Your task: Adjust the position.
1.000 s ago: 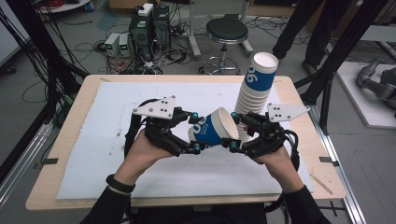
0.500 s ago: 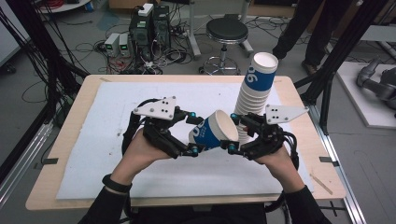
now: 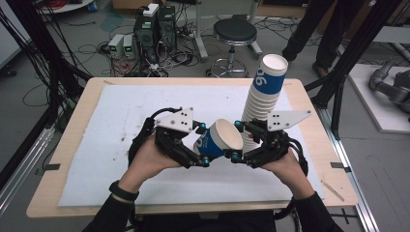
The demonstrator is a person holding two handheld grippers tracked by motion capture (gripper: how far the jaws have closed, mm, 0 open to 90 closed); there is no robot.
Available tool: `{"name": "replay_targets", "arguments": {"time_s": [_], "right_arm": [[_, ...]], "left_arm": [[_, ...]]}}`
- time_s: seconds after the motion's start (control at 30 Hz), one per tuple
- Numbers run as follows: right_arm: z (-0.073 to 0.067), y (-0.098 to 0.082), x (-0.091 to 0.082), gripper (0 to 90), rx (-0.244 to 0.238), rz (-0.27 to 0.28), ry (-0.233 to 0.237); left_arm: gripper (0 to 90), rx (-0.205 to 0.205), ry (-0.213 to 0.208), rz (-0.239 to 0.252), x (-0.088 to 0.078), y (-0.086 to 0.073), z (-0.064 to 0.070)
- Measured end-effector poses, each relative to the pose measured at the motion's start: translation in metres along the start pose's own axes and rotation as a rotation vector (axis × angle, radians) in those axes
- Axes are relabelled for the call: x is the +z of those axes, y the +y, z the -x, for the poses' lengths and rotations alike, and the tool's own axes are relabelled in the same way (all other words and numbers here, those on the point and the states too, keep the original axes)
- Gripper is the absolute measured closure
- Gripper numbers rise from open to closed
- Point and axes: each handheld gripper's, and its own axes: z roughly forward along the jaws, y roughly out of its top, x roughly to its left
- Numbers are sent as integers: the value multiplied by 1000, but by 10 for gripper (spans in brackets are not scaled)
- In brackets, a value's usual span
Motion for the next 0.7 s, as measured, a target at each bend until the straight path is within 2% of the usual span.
{"name": "replay_targets", "arguments": {"time_s": [0.07,0.17,0.33,0.43,0.7], "right_arm": [[0,1,0,233,-3,1,-5],[-1,1,0,220,5,13,-11],[-1,3,-3,200,8,59,-7],[1,3,-5,175,33,78,-8],[1,3,-3,175,40,90,-8]], "left_arm": [[273,-5,1,3,0,0,0],[281,9,17,18,-4,1,1],[283,-7,18,100,-14,1,-1],[284,-25,14,152,-21,-1,-5],[283,-17,6,128,-14,-2,-4]]}}
